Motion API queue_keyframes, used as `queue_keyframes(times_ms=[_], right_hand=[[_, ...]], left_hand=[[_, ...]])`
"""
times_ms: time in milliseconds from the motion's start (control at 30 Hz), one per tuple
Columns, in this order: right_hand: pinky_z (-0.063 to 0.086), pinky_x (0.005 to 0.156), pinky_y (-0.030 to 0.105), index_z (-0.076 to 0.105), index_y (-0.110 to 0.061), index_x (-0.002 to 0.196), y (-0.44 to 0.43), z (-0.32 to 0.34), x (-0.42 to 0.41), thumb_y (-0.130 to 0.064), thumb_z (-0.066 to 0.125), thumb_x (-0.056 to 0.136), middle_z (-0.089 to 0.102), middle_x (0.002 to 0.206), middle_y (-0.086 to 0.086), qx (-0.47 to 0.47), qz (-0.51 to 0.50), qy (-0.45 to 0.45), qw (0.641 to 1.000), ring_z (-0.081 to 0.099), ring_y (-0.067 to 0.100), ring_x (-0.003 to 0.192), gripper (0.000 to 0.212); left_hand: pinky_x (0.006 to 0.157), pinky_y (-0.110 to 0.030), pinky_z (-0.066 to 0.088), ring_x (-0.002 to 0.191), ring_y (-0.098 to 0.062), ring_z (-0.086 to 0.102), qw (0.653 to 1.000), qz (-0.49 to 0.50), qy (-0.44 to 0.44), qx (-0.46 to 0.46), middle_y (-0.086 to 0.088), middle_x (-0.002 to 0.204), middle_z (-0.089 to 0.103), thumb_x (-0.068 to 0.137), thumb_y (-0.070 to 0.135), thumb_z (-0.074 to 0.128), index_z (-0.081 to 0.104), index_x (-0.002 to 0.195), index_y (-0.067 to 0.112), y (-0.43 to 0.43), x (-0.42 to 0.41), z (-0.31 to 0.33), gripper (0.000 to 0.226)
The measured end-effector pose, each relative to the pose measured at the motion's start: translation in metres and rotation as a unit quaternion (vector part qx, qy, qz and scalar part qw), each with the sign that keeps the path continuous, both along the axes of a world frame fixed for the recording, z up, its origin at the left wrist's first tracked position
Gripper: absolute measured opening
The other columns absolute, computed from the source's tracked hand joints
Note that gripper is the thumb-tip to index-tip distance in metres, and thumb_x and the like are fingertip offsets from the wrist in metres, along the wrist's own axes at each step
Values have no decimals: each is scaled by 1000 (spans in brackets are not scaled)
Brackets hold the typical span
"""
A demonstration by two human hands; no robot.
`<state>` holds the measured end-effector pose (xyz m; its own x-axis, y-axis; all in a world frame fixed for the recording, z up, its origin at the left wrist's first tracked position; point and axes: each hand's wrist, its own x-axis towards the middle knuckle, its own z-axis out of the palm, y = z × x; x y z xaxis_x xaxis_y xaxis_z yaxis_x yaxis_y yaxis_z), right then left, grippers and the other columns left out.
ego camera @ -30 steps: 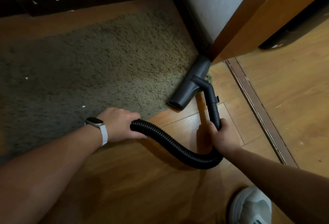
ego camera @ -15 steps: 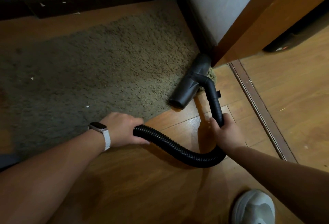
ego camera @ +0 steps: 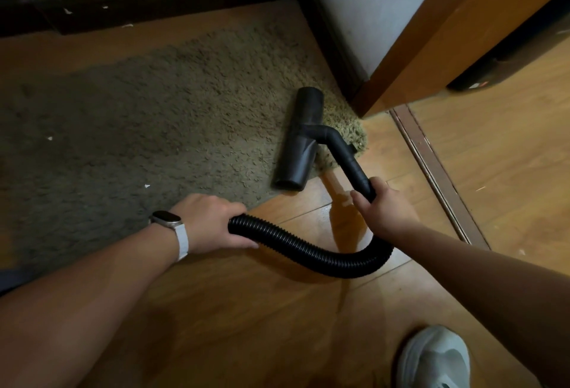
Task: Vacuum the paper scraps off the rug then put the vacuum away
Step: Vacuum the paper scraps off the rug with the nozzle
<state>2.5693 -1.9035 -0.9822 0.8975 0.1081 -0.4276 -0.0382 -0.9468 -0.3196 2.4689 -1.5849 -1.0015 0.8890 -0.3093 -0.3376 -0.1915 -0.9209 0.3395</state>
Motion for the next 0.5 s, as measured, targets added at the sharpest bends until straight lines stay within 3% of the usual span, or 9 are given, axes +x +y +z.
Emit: queue_keyframes(times_ms=[233, 500], right_hand=[[40, 50, 24, 50, -23, 111, -28, 3, -28, -37, 56, 100, 60, 81, 5, 94, -141, 51, 984, 60, 16, 67, 19], [55, 54, 35, 56, -25, 94, -53, -15, -88, -49, 56, 96, 67, 75, 5, 88, -226, 43, 969, 67, 21, 63, 24]], left_hand=[[71, -26, 53, 77, -3, 59, 999, -24, 30, -2, 16, 84, 62, 53, 96, 12, 55, 102, 40, -13, 0, 0, 86], [68, -26, 52, 73, -2, 58, 997, -64, 32, -10, 16, 81, 60, 55, 97, 14, 55, 99, 39, -16, 2, -9, 84]])
